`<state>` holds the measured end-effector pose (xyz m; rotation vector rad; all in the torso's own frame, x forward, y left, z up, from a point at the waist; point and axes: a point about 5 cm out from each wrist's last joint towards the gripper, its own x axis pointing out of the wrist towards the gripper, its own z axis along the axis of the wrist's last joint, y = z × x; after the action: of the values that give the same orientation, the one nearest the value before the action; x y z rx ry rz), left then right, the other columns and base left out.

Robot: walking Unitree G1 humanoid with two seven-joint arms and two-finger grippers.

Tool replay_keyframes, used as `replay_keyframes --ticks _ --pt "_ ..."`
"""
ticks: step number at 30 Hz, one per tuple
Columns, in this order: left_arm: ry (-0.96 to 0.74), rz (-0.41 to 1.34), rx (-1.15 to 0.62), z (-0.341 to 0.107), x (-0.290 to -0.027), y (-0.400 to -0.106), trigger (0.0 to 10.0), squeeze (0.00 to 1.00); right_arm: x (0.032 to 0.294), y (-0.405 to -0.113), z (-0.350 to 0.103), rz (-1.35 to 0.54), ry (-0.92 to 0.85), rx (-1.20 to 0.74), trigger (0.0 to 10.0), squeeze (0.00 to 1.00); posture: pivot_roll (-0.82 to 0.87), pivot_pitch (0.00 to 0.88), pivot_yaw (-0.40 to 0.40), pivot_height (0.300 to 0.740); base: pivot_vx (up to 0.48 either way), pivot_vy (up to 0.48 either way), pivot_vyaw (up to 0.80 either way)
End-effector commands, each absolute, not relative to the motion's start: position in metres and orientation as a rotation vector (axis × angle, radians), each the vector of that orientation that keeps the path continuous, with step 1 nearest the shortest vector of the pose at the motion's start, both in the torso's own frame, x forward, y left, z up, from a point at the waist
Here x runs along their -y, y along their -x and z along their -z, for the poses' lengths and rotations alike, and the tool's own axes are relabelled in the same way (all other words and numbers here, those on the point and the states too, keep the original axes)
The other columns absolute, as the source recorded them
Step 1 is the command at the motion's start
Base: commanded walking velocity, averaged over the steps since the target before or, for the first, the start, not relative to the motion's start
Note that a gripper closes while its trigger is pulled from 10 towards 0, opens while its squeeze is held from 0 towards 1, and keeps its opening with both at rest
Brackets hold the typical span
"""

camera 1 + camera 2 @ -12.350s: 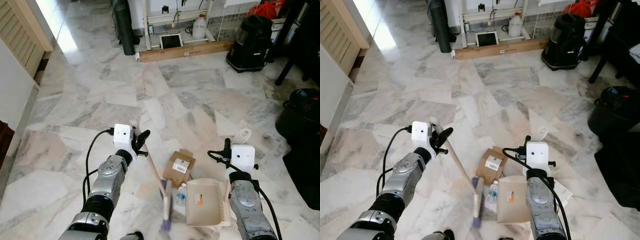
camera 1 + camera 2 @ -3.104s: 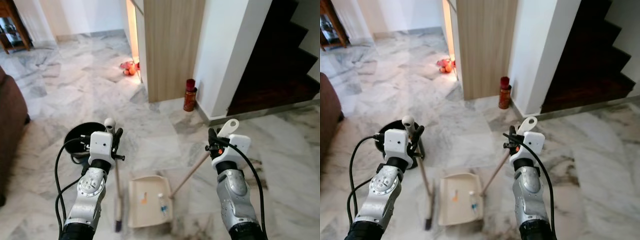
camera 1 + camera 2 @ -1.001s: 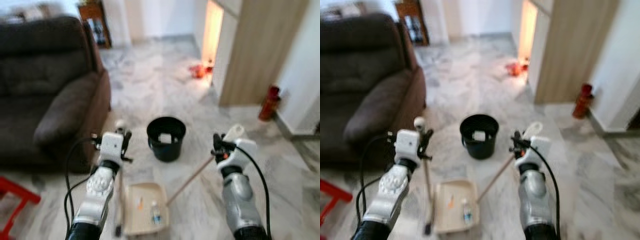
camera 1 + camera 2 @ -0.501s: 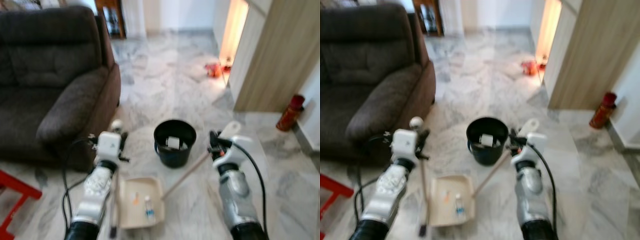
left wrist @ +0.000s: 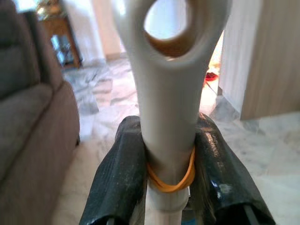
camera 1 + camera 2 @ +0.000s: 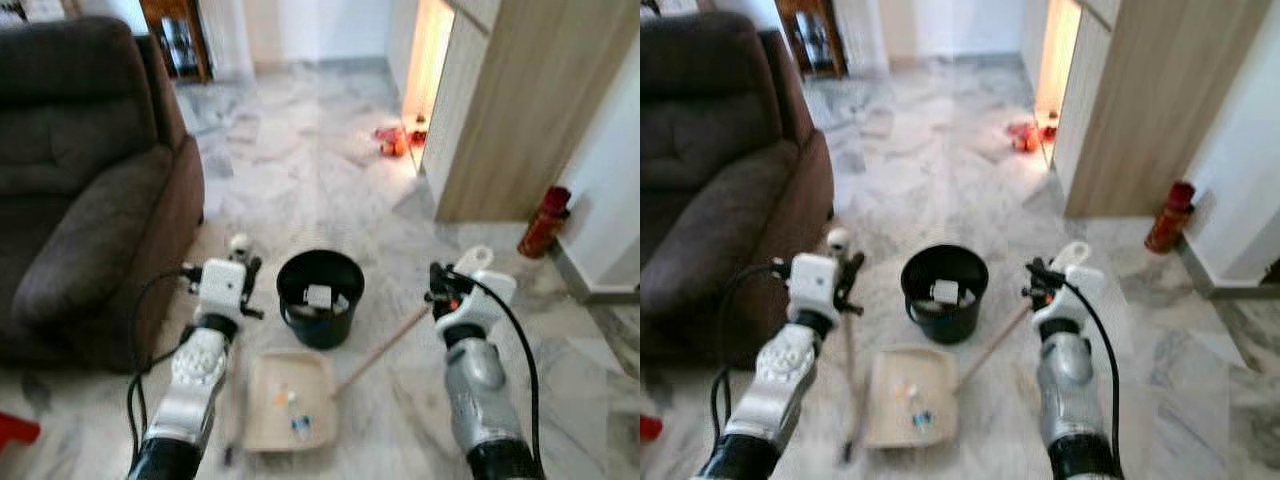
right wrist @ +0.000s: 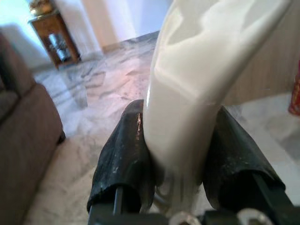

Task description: Sweep floor

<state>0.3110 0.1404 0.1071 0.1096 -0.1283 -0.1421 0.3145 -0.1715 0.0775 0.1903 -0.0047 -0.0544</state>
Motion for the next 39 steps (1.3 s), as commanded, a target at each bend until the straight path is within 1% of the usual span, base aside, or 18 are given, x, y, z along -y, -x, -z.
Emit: replay_keyframes --ticks 1,10,20,37,39 --pt "-0.152 0.109 0.164 -0.114 -0.154 -0.310 10.0 0.00 0.159 -0.320 -0.091 0.030 -0.230 0.070 10.0 0.00 0.14 0.000 0.030 0.740 0.000 0.000 0.00" --pt "-0.174 0.113 0.163 -0.112 -0.155 -0.308 10.0 0.00 0.169 -0.316 -0.092 0.086 -0.209 0.073 10.0 0.00 0.13 0.000 0.035 0.740 0.000 0.000 0.00" --pt "-0.201 0.120 0.159 -0.109 -0.155 -0.304 10.0 0.00 0.171 -0.312 -0.099 0.080 -0.213 0.087 10.0 0.00 0.12 0.000 0.040 0.740 0.000 0.000 0.00" --pt "-0.226 0.127 0.151 -0.106 -0.157 -0.303 10.0 0.00 0.175 -0.304 -0.144 -0.006 -0.189 0.142 10.0 0.00 0.12 0.000 0.048 0.740 0.000 0.000 0.00" --pt "-0.227 0.129 0.151 -0.106 -0.157 -0.302 10.0 0.00 0.174 -0.303 -0.153 -0.043 -0.179 0.152 10.0 0.00 0.12 0.000 0.049 0.740 0.000 0.000 0.00"
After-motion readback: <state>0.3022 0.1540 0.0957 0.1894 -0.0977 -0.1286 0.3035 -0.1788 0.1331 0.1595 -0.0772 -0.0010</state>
